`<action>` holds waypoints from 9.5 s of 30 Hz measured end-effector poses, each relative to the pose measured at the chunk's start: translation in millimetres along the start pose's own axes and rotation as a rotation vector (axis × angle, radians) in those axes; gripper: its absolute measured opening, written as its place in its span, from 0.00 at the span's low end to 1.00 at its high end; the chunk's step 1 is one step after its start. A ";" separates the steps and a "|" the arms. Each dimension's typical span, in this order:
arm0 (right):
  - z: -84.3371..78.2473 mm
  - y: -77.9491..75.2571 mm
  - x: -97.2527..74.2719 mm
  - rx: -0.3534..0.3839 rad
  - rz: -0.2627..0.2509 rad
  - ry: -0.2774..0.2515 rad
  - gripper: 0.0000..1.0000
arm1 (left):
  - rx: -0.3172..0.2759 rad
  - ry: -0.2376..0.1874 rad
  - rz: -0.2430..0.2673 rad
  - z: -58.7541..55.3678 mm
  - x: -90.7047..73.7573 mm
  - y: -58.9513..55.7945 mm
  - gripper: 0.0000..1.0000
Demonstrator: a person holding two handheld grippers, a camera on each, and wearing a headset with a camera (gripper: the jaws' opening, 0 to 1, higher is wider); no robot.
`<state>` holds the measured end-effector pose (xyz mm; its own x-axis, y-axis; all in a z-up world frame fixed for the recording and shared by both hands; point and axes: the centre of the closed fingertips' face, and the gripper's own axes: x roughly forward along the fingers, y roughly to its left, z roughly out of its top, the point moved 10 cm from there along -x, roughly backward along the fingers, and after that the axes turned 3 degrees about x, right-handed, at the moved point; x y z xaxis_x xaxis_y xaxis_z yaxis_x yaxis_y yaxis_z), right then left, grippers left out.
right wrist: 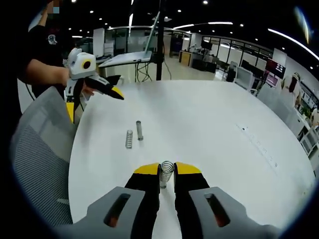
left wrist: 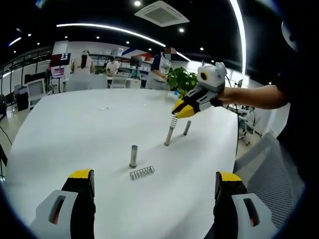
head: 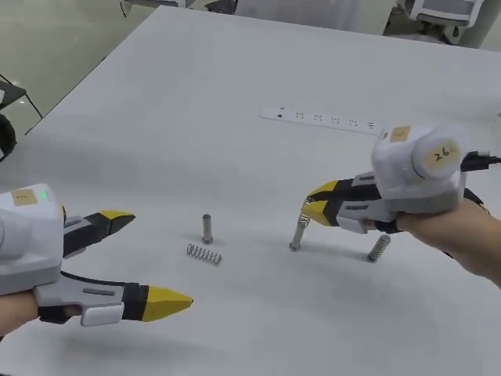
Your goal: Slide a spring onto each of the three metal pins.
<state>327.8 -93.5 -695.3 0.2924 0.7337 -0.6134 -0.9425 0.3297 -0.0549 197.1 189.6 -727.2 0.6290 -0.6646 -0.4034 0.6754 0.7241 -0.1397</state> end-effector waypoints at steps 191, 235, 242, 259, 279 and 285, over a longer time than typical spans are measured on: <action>-3.5 81.0 131.2 0.071 0.165 0.053 0.16 | -0.036 0.006 -0.027 -10.2 0.1 -0.1 0.98; -11.8 75.9 30.0 0.030 0.160 -0.016 0.08 | 0.026 0.006 -0.117 11.9 20.1 -16.0 0.95; -19.5 76.5 18.9 -0.010 0.177 -0.006 0.08 | 0.030 0.013 -0.154 12.9 23.0 -20.3 0.91; -23.9 80.4 6.3 -0.136 0.238 0.014 0.08 | 0.069 0.041 -0.263 19.0 40.1 -31.6 0.76; -24.0 84.5 1.2 -0.162 0.256 -0.001 0.08 | 0.148 0.083 -0.409 33.4 76.7 -49.1 0.40; -22.3 86.6 0.7 -0.164 0.263 -0.007 0.08 | 0.153 0.076 -0.414 33.5 81.5 -50.0 0.33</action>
<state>242.8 -77.6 -718.1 0.0356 0.7853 -0.6181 -0.9994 0.0279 -0.0221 227.5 93.1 -722.8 0.2669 -0.8731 -0.4079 0.9172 0.3600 -0.1705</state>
